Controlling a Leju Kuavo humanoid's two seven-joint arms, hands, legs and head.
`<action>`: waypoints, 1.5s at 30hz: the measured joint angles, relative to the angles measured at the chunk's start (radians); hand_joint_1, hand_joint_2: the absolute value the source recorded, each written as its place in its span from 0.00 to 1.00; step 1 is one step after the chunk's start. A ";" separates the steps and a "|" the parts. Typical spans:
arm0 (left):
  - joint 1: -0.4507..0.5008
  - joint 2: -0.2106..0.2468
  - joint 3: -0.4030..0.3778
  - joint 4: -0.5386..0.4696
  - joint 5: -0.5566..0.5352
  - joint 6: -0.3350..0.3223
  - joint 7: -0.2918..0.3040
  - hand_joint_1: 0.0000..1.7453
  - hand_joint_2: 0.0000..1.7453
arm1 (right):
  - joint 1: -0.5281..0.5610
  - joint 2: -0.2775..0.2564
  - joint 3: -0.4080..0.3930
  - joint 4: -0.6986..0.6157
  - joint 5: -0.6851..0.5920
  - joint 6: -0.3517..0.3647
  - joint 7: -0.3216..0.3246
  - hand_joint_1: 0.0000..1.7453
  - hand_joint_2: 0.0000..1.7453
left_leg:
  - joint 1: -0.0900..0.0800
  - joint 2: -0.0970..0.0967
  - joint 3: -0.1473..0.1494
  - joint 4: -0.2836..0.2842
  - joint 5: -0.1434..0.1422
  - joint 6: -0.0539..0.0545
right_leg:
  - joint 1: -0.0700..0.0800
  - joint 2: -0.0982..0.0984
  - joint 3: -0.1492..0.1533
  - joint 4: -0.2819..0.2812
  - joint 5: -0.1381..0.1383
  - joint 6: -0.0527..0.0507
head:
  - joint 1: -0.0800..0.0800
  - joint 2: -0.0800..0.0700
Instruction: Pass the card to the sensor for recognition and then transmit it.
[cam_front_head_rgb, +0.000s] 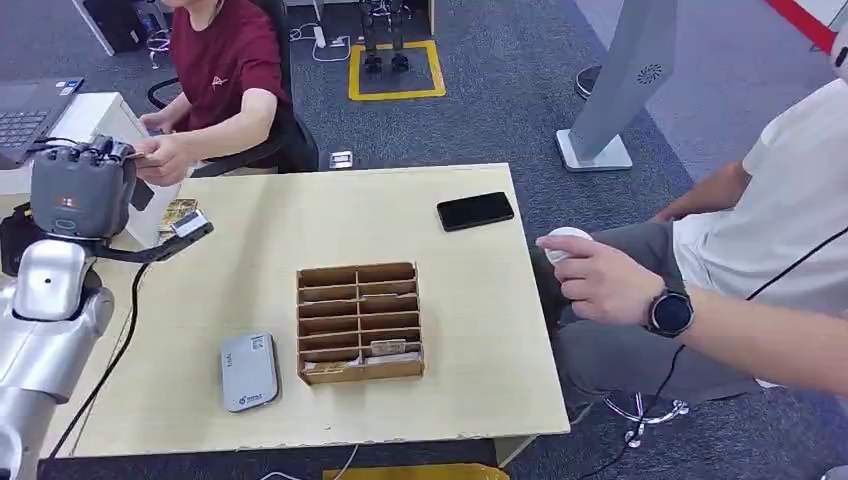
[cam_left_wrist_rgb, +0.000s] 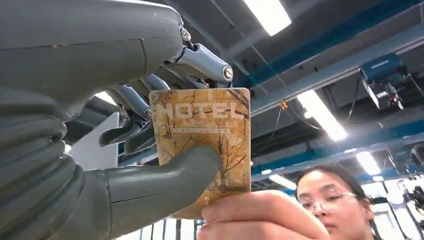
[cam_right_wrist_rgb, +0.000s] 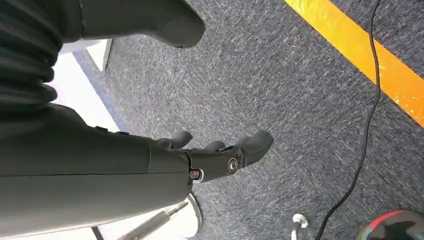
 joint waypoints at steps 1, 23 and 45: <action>0.000 -0.005 0.000 0.006 0.017 -0.002 -0.008 1.00 1.00 | 0.000 0.000 0.000 0.000 0.000 -0.001 -0.002 0.00 1.00 | 0.000 0.000 0.000 0.000 0.000 0.000 | 0.000 0.000 0.000 0.000 0.000 0.000 | 0.000 0.000; 0.009 -0.062 -0.015 -0.082 0.408 -0.404 -0.090 0.00 1.00 | 0.013 -0.005 0.000 0.000 -0.004 -0.015 0.006 0.00 1.00 | 0.000 0.000 -0.001 0.000 0.000 0.000 | 0.000 0.000 0.000 0.000 0.000 0.000 | 0.000 0.000; 0.651 0.085 -0.069 -0.940 0.819 -0.643 -0.334 0.00 1.00 | 0.051 -0.011 -0.045 -0.001 -0.028 -0.026 0.008 0.00 1.00 | -0.001 0.005 -0.001 -0.001 -0.003 0.002 | -0.001 0.006 -0.001 -0.001 -0.001 0.002 | 0.000 0.000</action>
